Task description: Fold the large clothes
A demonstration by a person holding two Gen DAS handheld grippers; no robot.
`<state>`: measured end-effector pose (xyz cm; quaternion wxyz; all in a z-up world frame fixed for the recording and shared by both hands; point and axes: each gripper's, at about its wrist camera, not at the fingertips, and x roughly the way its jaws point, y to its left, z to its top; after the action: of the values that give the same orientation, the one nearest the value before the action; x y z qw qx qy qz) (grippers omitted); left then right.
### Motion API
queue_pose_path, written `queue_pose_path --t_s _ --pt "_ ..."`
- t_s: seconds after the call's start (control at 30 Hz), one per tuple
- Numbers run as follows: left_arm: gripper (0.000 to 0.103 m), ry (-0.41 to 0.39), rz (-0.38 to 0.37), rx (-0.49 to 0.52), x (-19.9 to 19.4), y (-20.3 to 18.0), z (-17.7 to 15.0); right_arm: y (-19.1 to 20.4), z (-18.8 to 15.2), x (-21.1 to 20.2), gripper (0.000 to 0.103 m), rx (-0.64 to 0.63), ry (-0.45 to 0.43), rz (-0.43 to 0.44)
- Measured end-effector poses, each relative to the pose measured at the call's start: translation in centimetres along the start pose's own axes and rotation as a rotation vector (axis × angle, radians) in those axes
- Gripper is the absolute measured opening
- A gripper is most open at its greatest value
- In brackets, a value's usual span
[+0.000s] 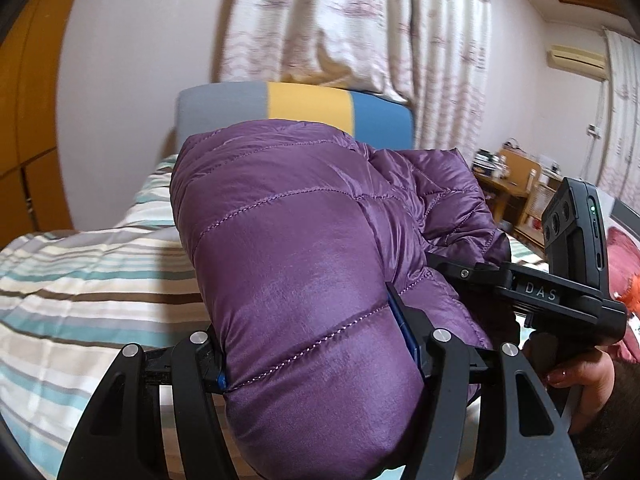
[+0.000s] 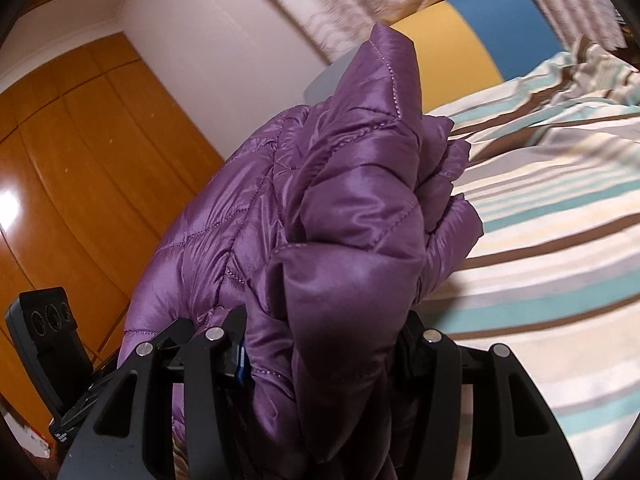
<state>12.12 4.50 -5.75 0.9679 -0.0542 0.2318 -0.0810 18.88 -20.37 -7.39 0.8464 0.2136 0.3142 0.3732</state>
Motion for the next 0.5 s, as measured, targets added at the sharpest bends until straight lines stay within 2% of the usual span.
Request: queue_pose_path --t_s 0.27,0.43,0.5 --pt "0.061 0.024 0.085 -0.053 1.0 6.3 -2.0 2.4 -0.6 8.1 0.052 -0.054 0.109 0.004" --pt "0.062 0.081 0.125 -0.117 2.1 9.9 -3.6 3.0 -1.8 12.9 0.052 -0.084 0.191 -0.018" --pt "0.066 0.119 0.15 -0.165 2.6 11.6 -4.8 3.3 -2.6 14.8 0.052 -0.112 0.229 -0.047"
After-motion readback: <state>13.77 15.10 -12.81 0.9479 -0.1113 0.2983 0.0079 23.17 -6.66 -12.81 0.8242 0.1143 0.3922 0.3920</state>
